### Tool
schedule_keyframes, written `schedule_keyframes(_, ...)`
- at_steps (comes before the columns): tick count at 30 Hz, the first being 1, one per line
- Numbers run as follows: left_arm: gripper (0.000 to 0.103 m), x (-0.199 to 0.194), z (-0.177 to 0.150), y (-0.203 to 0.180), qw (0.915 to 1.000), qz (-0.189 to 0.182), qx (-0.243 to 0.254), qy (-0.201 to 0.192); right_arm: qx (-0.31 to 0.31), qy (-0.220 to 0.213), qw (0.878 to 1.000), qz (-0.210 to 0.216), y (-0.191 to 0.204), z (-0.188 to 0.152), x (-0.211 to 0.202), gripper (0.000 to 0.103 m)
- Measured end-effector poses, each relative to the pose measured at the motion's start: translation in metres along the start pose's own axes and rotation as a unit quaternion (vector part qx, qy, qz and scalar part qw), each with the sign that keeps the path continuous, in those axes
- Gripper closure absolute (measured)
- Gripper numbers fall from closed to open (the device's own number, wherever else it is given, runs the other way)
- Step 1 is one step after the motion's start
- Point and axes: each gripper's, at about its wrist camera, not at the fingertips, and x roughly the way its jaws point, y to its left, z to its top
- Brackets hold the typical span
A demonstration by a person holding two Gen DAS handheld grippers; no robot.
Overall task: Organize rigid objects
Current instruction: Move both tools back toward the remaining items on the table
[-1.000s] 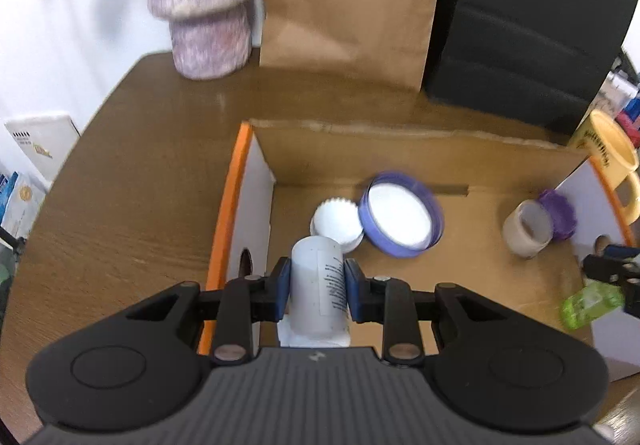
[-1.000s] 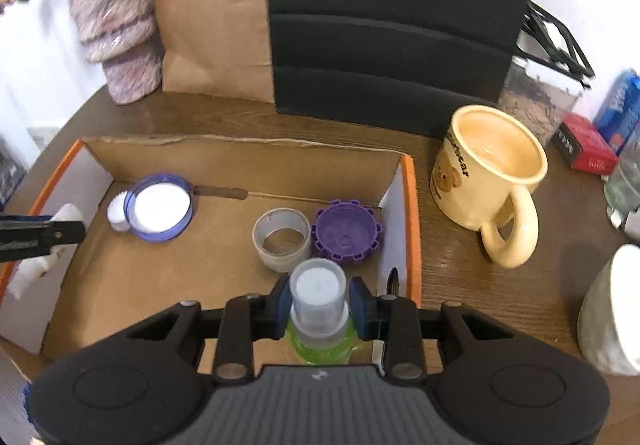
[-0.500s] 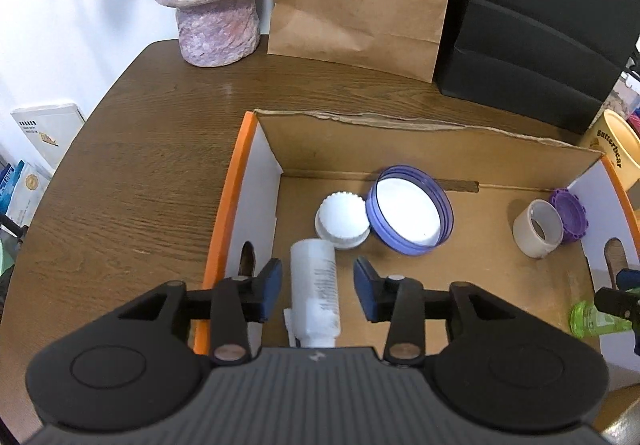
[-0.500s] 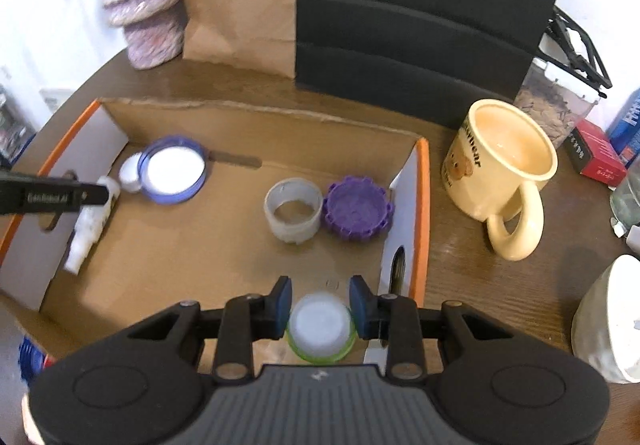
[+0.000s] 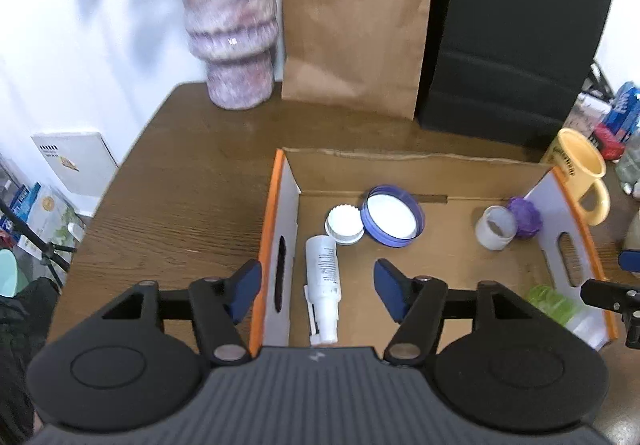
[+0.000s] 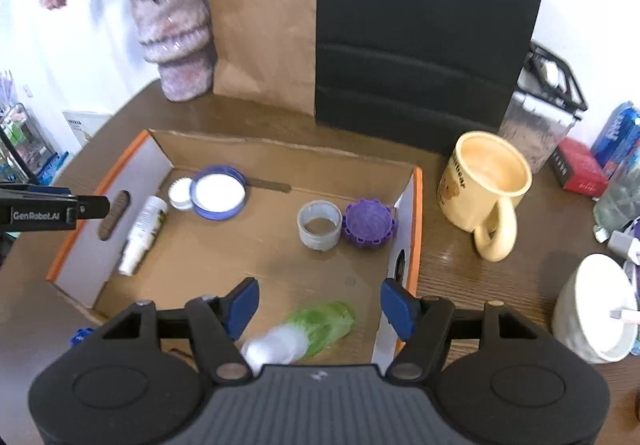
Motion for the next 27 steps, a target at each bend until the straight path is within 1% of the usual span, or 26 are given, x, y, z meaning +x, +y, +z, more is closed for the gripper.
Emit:
schedule_keyframes(3,0.033,-0.028,-0.006,0.001,0.9999,0.002,0.004,-0.015,-0.006,-0.014,1.0,-0.001,0.005,-0.006,-0.024,0.033)
schedule_keyframes(6,0.032,-0.056,-0.014,0.001,0.9995,0.005,0.012,-0.03,-0.008,-0.027,1.0,-0.001,0.009,-0.014,-0.049,0.033)
schedule_keyframes(8,0.03,-0.074,-0.019,0.001,0.9991,0.005,0.013,-0.04,-0.009,-0.036,0.999,-0.001,0.012,-0.021,-0.063,0.032)
schedule_keyframes(15,0.025,-0.121,-0.049,-0.001,0.9972,0.0,0.014,-0.073,-0.005,-0.066,0.998,0.001,0.019,-0.047,-0.103,0.03)
schedule_keyframes(17,0.025,-0.134,-0.063,-0.001,0.9957,-0.008,0.009,-0.092,0.0,-0.086,0.996,0.009,0.02,-0.059,-0.114,0.03)
schedule_keyframes(20,0.023,-0.151,-0.087,-0.001,0.9924,-0.013,0.001,-0.122,0.002,-0.132,0.991,0.032,0.02,-0.082,-0.132,0.024)
schedule_keyframes(22,0.023,-0.158,-0.103,-0.001,0.99,-0.017,0.003,-0.14,-0.006,-0.162,0.987,0.022,0.024,-0.101,-0.141,0.024)
schedule_keyframes(24,0.023,-0.164,-0.122,-0.002,0.9866,-0.013,0.006,-0.162,-0.018,-0.193,0.981,0.015,0.027,-0.121,-0.148,0.024)
schedule_keyframes(27,0.023,-0.171,-0.15,-0.001,0.9791,-0.004,0.004,-0.203,-0.021,-0.231,0.973,0.011,0.033,-0.149,-0.154,0.024)
